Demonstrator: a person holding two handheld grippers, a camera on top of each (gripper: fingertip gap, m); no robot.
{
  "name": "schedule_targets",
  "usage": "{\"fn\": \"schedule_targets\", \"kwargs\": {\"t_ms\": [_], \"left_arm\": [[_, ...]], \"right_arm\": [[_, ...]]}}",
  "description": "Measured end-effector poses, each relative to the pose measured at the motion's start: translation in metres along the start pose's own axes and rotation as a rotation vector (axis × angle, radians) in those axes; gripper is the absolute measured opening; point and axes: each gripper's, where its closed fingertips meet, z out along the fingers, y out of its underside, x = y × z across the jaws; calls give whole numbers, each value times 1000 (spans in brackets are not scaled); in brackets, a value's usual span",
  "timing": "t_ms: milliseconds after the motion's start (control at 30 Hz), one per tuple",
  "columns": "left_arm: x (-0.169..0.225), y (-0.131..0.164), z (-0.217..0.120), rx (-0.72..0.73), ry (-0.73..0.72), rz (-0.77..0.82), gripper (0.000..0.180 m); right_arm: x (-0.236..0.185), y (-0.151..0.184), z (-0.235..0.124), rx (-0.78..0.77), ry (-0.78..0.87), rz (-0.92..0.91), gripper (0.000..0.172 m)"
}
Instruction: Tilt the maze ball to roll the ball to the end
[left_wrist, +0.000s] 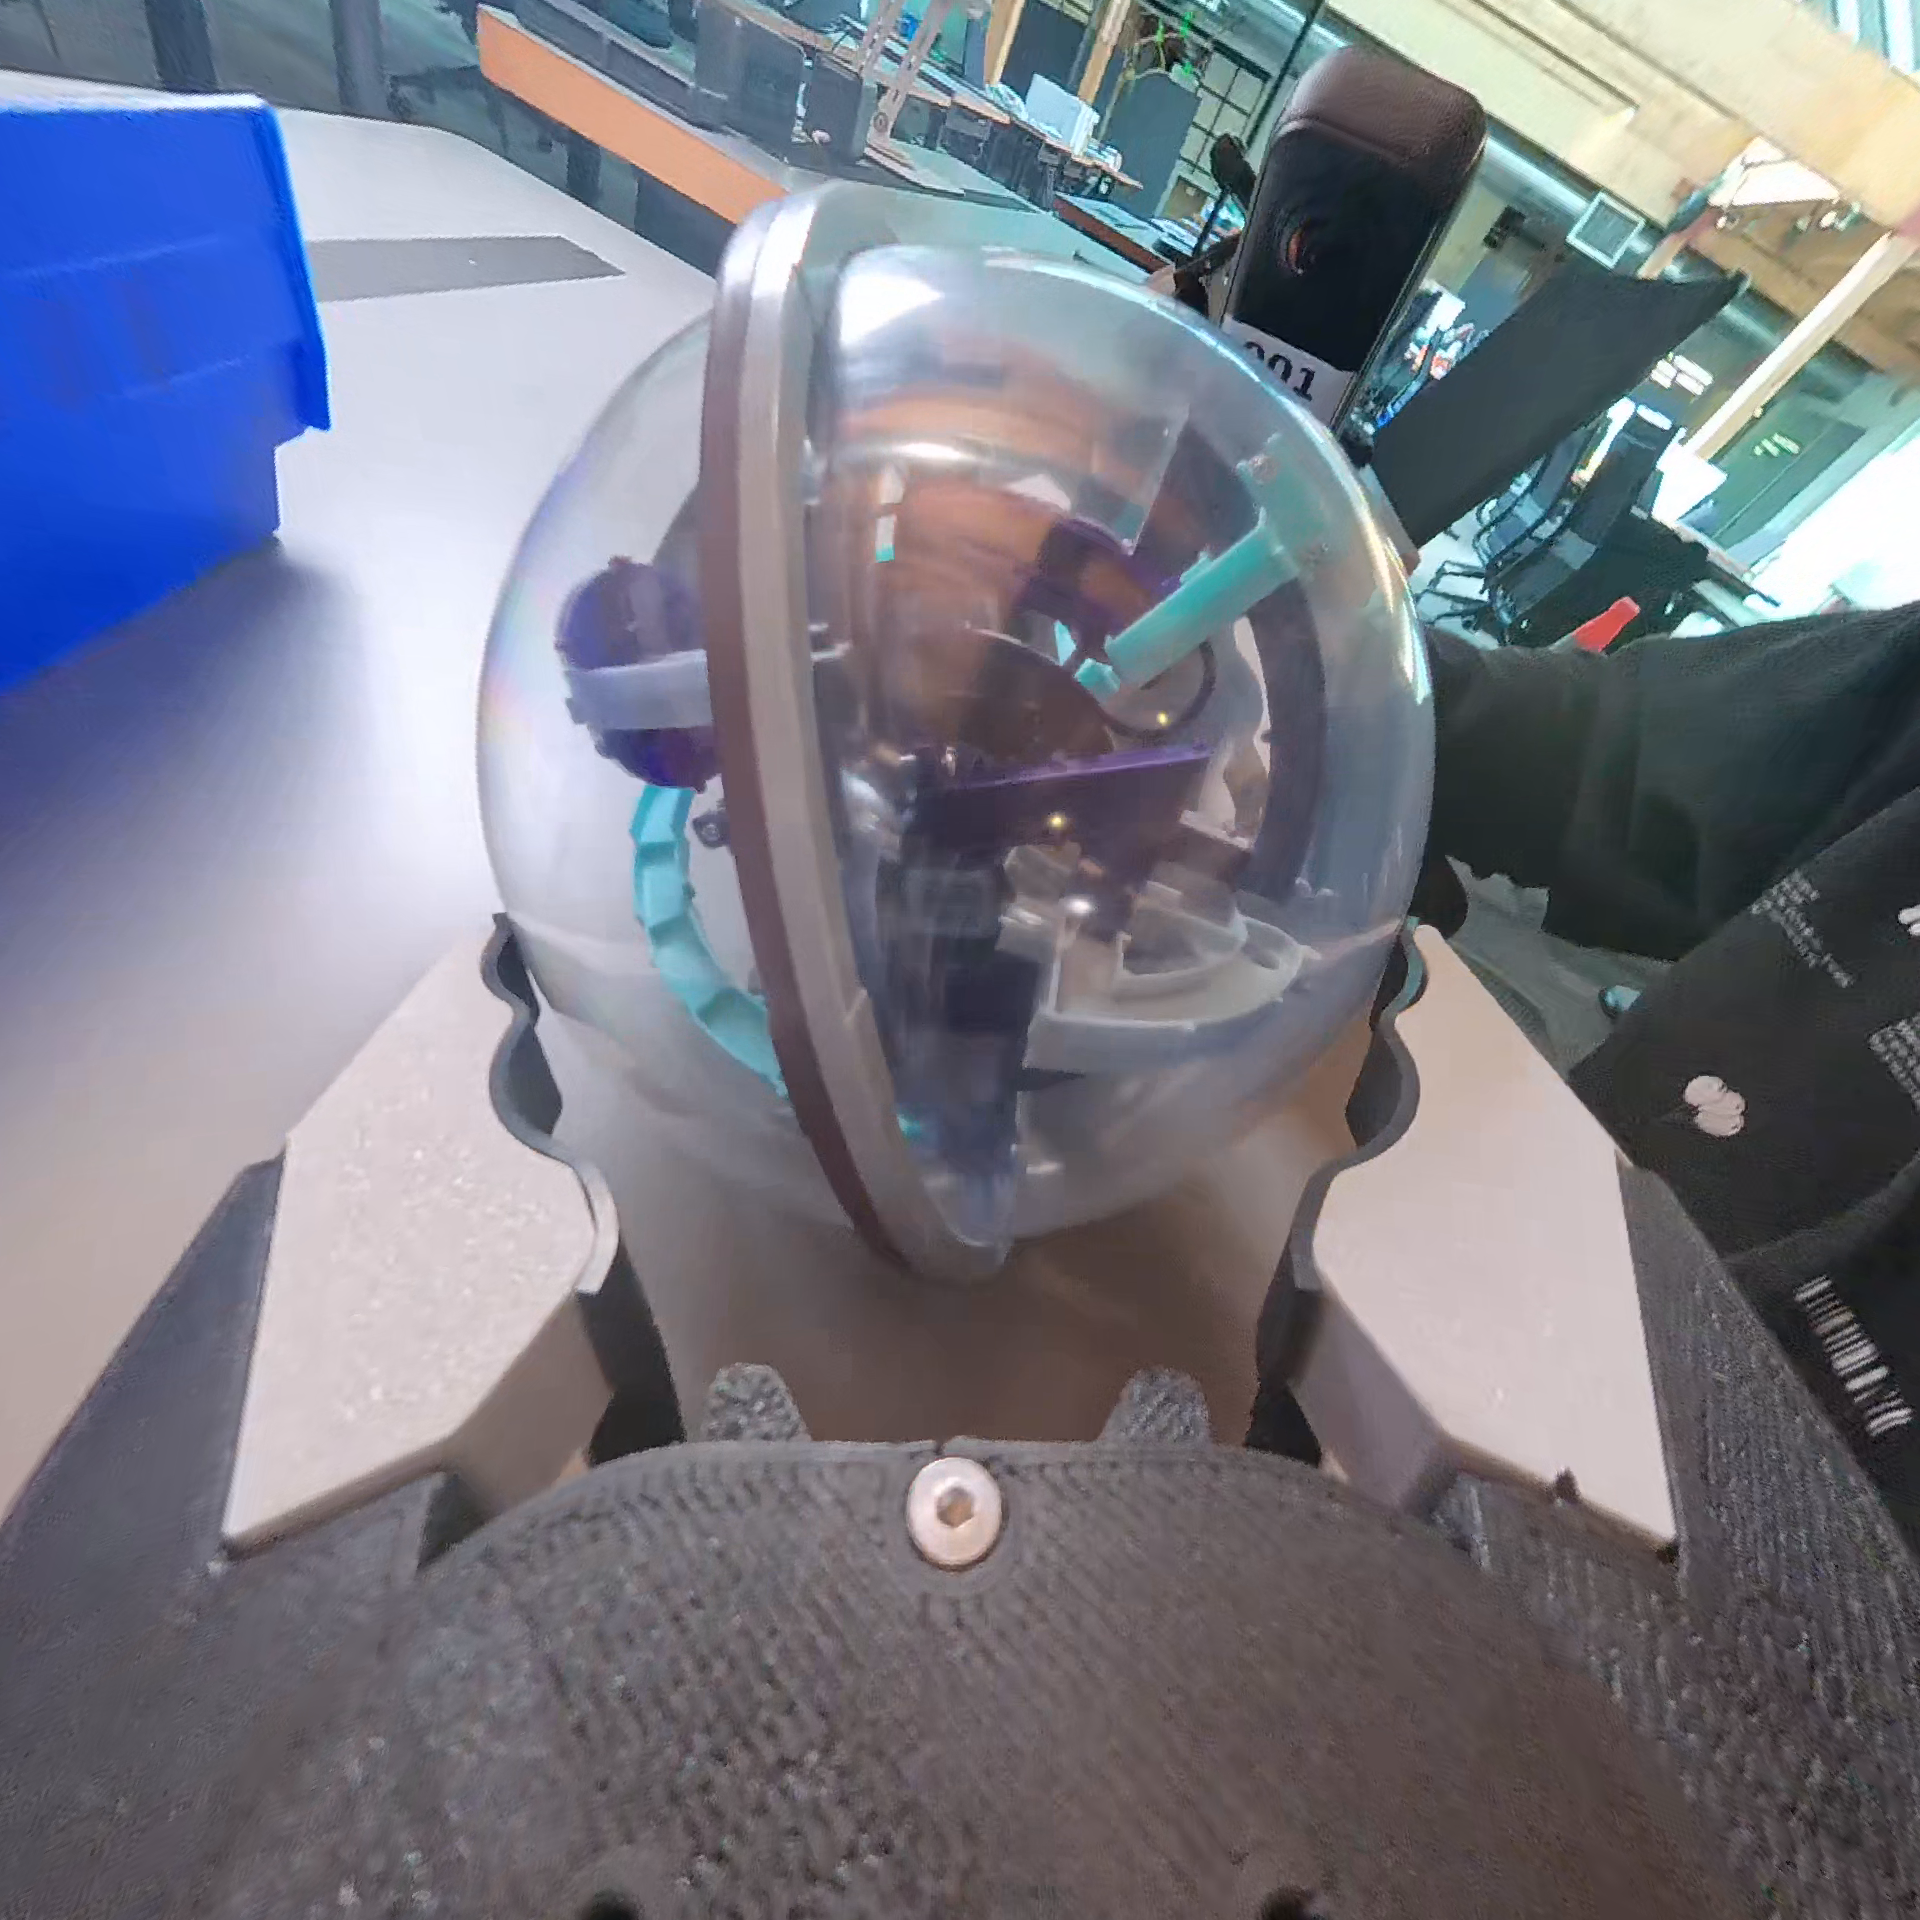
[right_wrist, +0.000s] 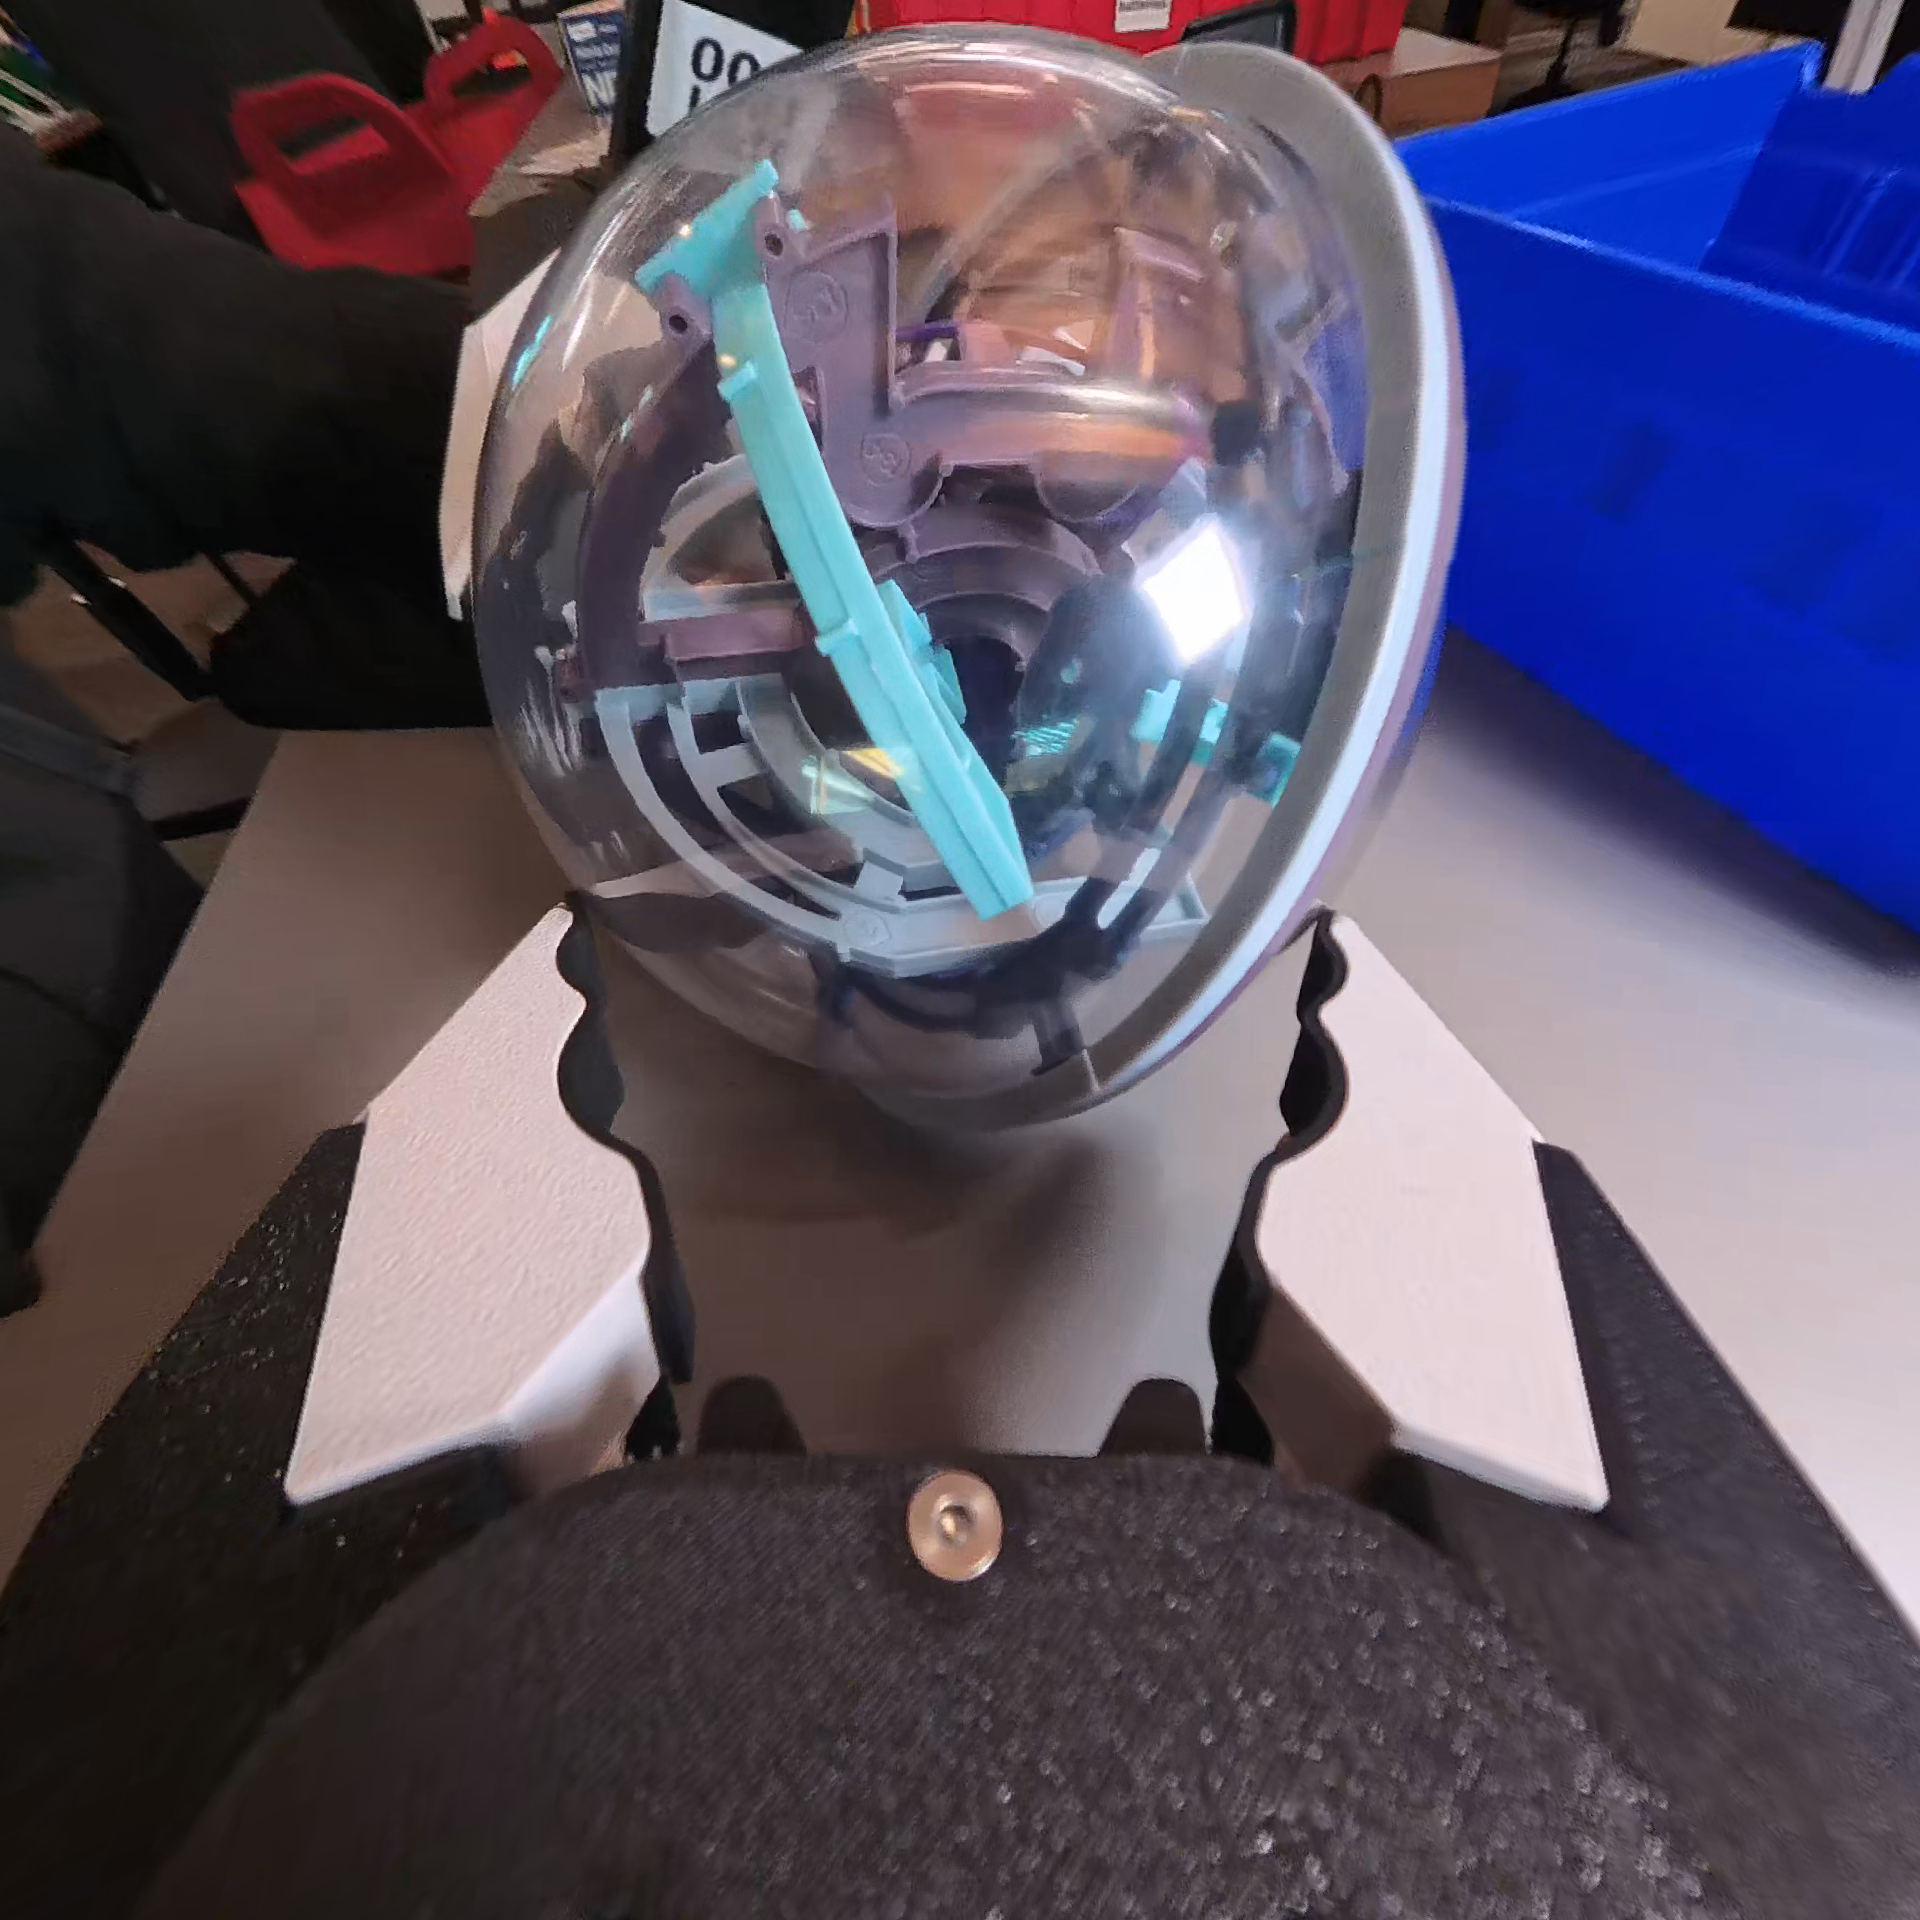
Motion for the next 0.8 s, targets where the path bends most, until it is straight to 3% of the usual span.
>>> {"fn": "schedule_targets", "kwargs": {"t_ms": [100, 400, 800], "left_arm": [[0, -3, 0, 12, 26, 71, 154], [37, -74, -16, 110, 37, 379, 153], [85, -137, -30, 133, 46, 535, 153]], "right_arm": [[1, -10, -1, 28, 62, -60, 133], [-10, -83, -27, 222, 230, -288, 138], [-31, -149, -62, 330, 302, -413, 140]]}}
